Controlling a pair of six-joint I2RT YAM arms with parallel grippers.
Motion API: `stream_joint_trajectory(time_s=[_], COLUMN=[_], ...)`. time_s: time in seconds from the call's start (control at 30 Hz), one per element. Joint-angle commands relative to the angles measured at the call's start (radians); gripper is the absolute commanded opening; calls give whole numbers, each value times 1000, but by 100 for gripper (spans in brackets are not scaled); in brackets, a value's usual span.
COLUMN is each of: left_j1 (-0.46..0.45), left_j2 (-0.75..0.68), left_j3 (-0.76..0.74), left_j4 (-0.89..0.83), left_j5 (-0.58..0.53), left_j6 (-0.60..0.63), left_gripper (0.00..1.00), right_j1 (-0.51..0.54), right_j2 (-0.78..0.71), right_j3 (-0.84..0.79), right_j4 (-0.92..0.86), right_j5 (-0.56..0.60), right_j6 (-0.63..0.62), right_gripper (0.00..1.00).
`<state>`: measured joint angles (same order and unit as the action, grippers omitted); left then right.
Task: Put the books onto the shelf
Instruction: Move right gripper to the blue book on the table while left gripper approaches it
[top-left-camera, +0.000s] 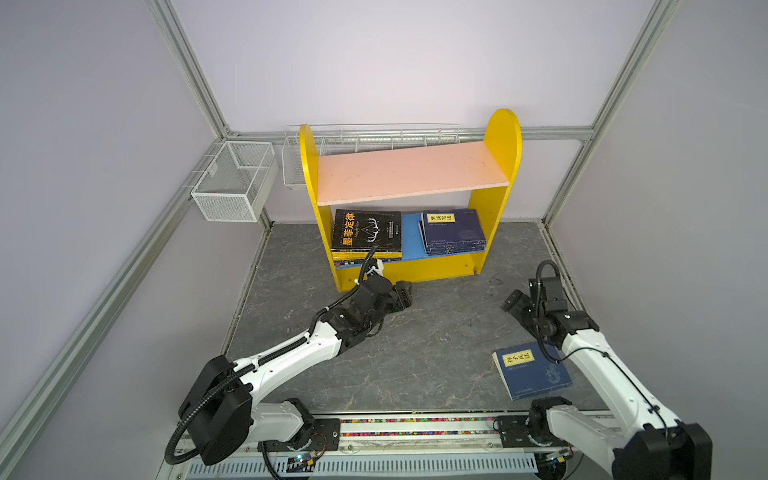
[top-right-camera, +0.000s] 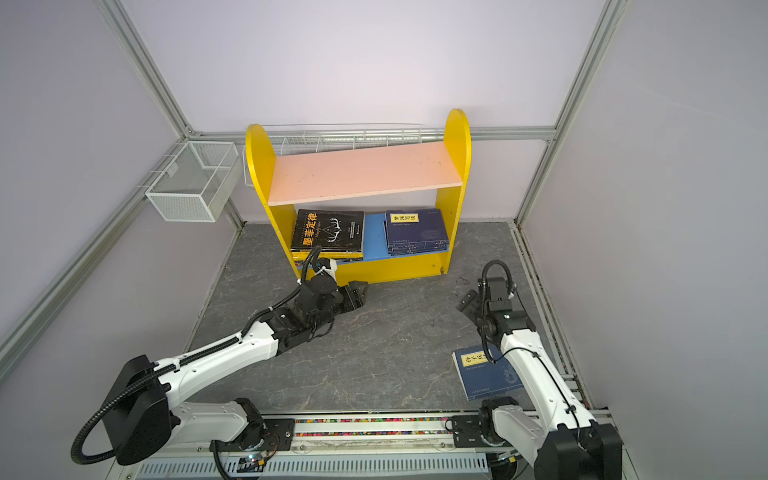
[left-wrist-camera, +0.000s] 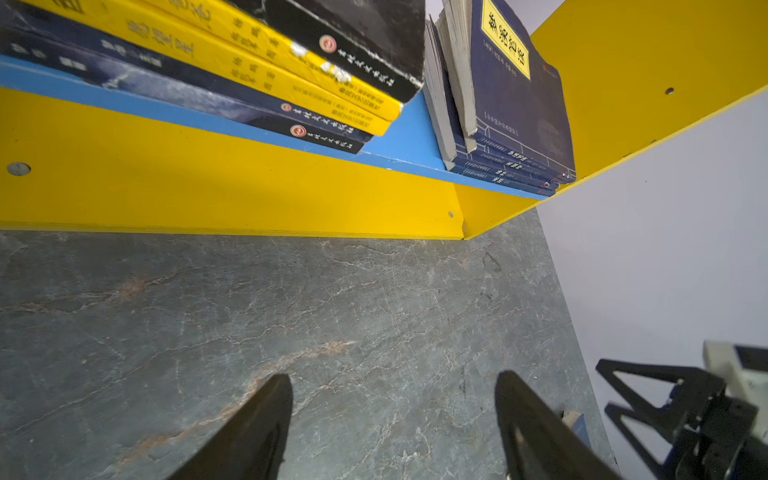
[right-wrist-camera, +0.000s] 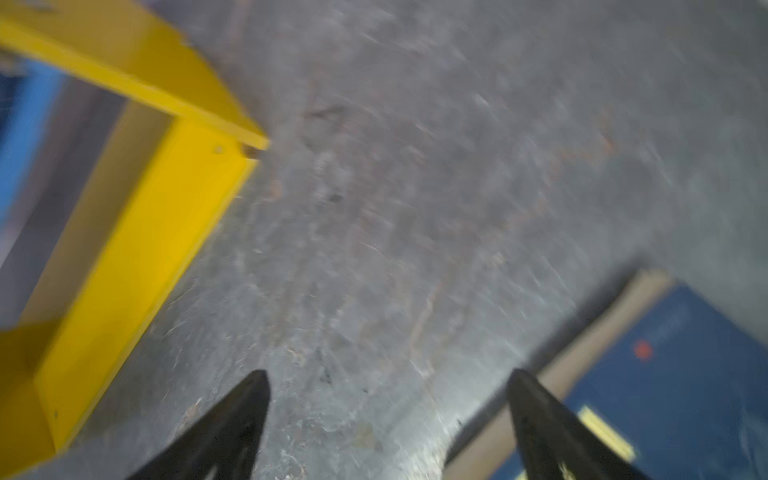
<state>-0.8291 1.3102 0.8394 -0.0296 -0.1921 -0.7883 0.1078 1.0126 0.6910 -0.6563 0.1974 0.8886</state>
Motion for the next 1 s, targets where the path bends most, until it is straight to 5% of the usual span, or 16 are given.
stream_joint_trajectory(time_s=[0.0,0.4,0.63,0.97], left_j1=[6,8,8,8], left_j2=[14,-11,-15,-30], left_j3=[-10,-29,-17,-16], left_j4=[32,27,20,4], left_j5=[18,19,18,-4], left_j6=[5,12,14,29], left_gripper=[77,77,77,77], right_j1=[-56,-272,-274,-162], right_j2=[-24,-111,-74,27], right_j3=[-71,-205,-251,-316], right_j4=[-257,-355,-276,-11], right_j5=[70,-98,-263,-316], right_j6=[179,187,247,352], right_gripper=[89,89,89,90])
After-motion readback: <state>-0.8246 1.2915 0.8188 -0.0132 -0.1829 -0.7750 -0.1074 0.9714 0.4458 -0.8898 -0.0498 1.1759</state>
